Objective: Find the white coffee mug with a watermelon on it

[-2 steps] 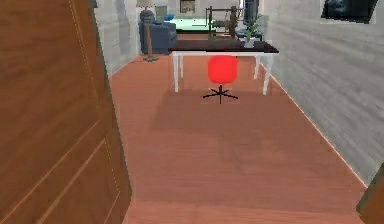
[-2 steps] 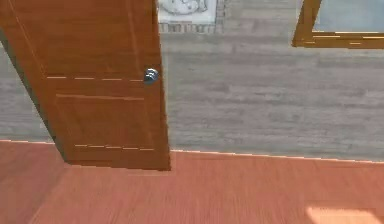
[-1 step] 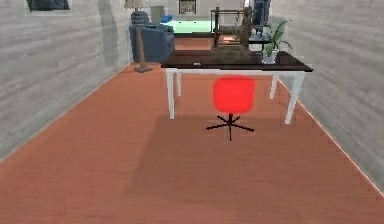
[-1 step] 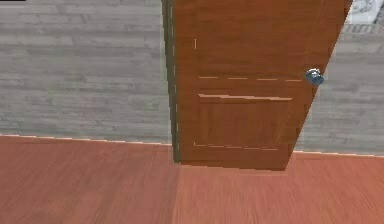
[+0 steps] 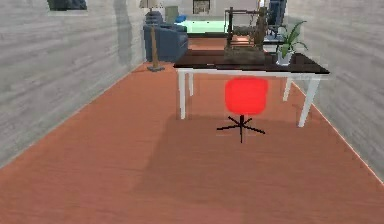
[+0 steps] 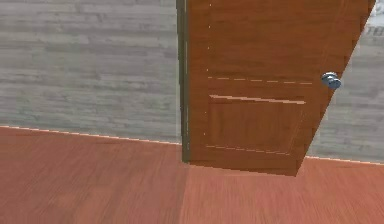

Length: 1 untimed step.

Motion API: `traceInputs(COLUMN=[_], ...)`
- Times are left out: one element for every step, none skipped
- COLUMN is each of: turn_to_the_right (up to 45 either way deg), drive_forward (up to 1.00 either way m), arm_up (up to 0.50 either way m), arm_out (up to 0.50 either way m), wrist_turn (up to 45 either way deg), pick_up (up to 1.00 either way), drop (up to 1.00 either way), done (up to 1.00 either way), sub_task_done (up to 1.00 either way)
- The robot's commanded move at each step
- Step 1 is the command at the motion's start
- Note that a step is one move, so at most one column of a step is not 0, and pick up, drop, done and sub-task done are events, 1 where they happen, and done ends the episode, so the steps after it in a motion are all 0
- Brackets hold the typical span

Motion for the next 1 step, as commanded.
traceInputs(turn_to_the_right=[0.0], drive_forward=[0.35], arm_up=[0.0], arm_out=[0.0], wrist_turn=[0.0], pick_up=[0.0], drop=[0.0], done=[0.0], sub_task_done=[0.0])
